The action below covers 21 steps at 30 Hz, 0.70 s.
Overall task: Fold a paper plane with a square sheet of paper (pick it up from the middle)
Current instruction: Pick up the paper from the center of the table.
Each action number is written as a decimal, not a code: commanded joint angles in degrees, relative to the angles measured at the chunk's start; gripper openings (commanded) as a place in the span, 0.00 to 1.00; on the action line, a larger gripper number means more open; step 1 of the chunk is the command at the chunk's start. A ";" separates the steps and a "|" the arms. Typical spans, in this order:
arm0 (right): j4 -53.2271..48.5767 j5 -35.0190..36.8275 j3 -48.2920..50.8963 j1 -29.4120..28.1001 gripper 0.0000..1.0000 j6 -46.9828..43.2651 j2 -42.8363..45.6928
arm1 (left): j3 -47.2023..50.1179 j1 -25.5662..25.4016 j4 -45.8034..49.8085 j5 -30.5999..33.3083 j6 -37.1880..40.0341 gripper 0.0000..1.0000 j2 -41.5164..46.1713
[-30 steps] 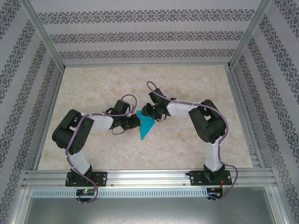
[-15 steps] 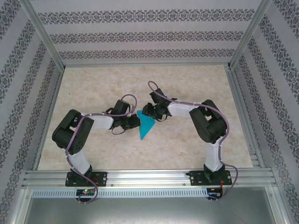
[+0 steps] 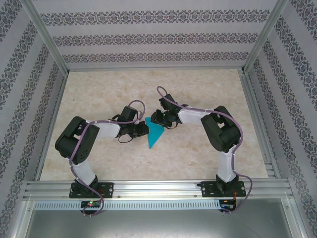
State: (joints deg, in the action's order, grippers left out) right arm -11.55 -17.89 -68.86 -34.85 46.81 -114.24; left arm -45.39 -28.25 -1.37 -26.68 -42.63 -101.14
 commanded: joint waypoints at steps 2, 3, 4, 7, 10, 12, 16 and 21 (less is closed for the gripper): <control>2.63 -2.55 2.19 -0.23 0.35 -1.43 1.74 | -0.04 -0.47 3.72 1.69 1.09 0.11 0.77; 2.75 -3.04 2.32 -0.30 0.35 -1.62 1.82 | 0.00 -0.43 3.73 1.70 1.05 0.11 0.77; 2.71 -3.28 2.35 -0.26 0.35 -1.71 1.91 | 0.00 -0.46 3.73 1.65 1.08 0.12 0.77; 3.01 -3.61 2.67 -0.30 0.34 -2.05 2.00 | 0.03 -0.42 3.74 1.71 1.06 0.12 0.86; 3.34 -4.80 2.59 -0.30 0.32 -2.62 2.07 | 0.08 -0.48 3.69 1.65 1.15 0.12 1.16; 3.24 -5.05 2.72 -0.37 0.30 -3.08 2.17 | 0.11 -0.49 3.73 1.63 1.14 0.12 1.60; 3.28 -4.11 3.38 -0.18 0.21 -3.27 2.52 | 0.19 -0.39 3.84 1.53 1.29 0.13 2.80; 5.60 -2.00 5.06 0.12 0.04 -3.37 4.91 | 0.71 0.31 4.63 1.17 0.91 0.21 6.89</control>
State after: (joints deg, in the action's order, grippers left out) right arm -8.40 -21.15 -65.17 -34.83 44.36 -113.25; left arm -45.30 -28.25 1.69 -26.17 -42.44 -98.28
